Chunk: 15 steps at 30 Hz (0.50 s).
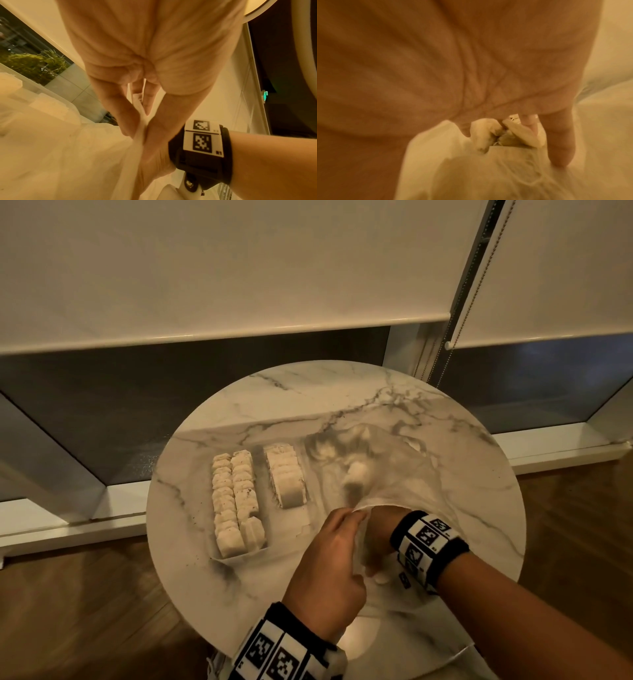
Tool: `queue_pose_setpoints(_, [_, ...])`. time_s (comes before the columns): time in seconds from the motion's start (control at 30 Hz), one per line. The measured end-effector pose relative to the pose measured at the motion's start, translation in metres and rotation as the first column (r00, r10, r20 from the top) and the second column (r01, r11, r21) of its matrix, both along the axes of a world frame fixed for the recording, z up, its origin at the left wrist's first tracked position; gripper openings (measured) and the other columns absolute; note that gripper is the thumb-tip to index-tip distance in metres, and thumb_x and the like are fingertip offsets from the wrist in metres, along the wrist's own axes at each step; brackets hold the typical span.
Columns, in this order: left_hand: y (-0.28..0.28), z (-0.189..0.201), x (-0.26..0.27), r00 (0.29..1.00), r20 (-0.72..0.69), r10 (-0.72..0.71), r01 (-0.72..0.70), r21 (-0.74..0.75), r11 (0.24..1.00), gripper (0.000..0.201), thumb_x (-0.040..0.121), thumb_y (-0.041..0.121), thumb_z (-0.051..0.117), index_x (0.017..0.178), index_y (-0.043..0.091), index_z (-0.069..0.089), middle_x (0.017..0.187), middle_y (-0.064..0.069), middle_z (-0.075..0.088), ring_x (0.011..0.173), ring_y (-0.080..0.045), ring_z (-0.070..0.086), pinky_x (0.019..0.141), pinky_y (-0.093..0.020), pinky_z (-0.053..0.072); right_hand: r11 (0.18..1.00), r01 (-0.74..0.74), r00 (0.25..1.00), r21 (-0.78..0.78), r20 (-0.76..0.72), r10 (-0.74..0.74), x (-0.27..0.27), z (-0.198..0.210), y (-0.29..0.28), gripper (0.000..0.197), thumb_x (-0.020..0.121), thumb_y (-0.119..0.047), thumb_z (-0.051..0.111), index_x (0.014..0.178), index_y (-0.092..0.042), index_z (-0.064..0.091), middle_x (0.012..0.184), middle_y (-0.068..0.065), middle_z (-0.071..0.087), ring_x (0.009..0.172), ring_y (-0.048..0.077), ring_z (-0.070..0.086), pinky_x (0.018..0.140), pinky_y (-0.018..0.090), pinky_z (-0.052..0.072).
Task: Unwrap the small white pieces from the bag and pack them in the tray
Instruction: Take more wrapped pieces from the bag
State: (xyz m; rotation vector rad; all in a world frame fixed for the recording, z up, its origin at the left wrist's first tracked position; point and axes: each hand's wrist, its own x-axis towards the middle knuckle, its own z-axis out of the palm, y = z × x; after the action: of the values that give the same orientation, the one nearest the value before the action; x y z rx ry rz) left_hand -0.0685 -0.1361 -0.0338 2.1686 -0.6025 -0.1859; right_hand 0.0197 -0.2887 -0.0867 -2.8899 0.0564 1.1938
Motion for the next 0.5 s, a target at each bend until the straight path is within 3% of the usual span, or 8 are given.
queue_pose_setpoints(0.1, [0.004,-0.001,0.002,1.0,0.002,0.02,-0.02,-0.017,1.0,0.088,0.068,-0.008,0.065,0.145,0.029,0.043,0.135,0.026,0.036,0.116,0.003,0.047,0.1,-0.013,0.042,1.0,0.008,0.998,0.014,0.059,-0.009,0.004,0.001,-0.011,0.041,0.069,-0.047,0.083,0.072,-0.028,0.046,0.095,0.003,0.062,0.086,0.018,0.054,0.09,0.037,0.052])
queue_pose_setpoints(0.2, [0.007,-0.003,0.005,0.999,0.008,0.038,-0.038,-0.02,0.999,0.087,0.068,-0.007,0.066,0.144,0.027,0.045,0.135,0.023,0.038,0.117,0.001,0.048,0.1,-0.014,0.042,0.989,0.113,0.982,0.091,0.143,-0.125,0.005,0.015,-0.02,0.027,0.08,-0.04,0.076,0.074,-0.027,0.053,0.092,-0.001,0.058,0.093,0.021,0.054,0.088,0.034,0.047])
queue_pose_setpoints(0.23, [0.008,-0.005,0.006,0.999,0.006,0.04,-0.04,-0.019,0.999,0.087,0.068,-0.007,0.066,0.145,0.027,0.045,0.136,0.022,0.039,0.117,0.0,0.048,0.101,-0.015,0.042,0.976,0.158,0.965,0.15,0.184,-0.185,0.004,0.022,-0.022,0.022,0.085,-0.036,0.072,0.079,-0.022,0.056,0.094,0.003,0.058,0.093,0.022,0.055,0.086,0.033,0.046])
queue_pose_setpoints(0.3, [0.008,-0.006,0.007,0.999,-0.004,0.04,-0.04,-0.004,0.999,0.087,0.068,-0.005,0.067,0.146,0.025,0.044,0.14,0.018,0.039,0.12,-0.002,0.048,0.103,-0.018,0.042,0.902,0.279,0.907,0.331,0.218,-0.361,0.0,0.033,-0.027,0.023,0.093,-0.024,0.066,0.089,-0.002,0.061,0.098,0.023,0.06,0.09,0.026,0.06,0.082,0.03,0.049])
queue_pose_setpoints(0.33, [0.008,-0.006,0.008,0.999,-0.008,0.04,-0.04,0.001,0.999,0.087,0.069,-0.005,0.067,0.147,0.024,0.043,0.141,0.017,0.039,0.121,-0.004,0.048,0.104,-0.019,0.042,0.872,0.3,0.874,0.386,0.256,-0.413,0.002,0.034,-0.032,0.023,0.094,-0.023,0.066,0.09,0.0,0.063,0.096,0.025,0.062,0.09,0.027,0.061,0.083,0.03,0.048])
queue_pose_setpoints(0.43, [0.007,-0.004,0.009,0.999,-0.012,0.039,-0.039,0.001,0.999,0.085,0.069,-0.003,0.068,0.147,0.023,0.043,0.139,0.018,0.037,0.121,-0.005,0.049,0.104,-0.019,0.042,0.787,0.282,0.796,0.548,0.324,-0.511,0.009,0.029,-0.044,0.025,0.083,-0.038,0.076,0.071,-0.019,0.065,0.074,0.002,0.061,0.07,0.009,0.056,0.075,0.028,0.047])
queue_pose_setpoints(0.5, [0.006,-0.003,0.009,0.999,-0.01,0.037,-0.037,0.0,0.999,0.084,0.07,-0.003,0.068,0.146,0.024,0.043,0.135,0.021,0.036,0.118,-0.004,0.05,0.103,-0.015,0.041,0.748,0.274,0.786,0.605,0.307,-0.537,0.014,0.022,-0.048,0.028,0.077,-0.045,0.079,0.076,-0.017,0.073,0.074,0.004,0.068,0.067,0.01,0.06,0.068,0.025,0.052])
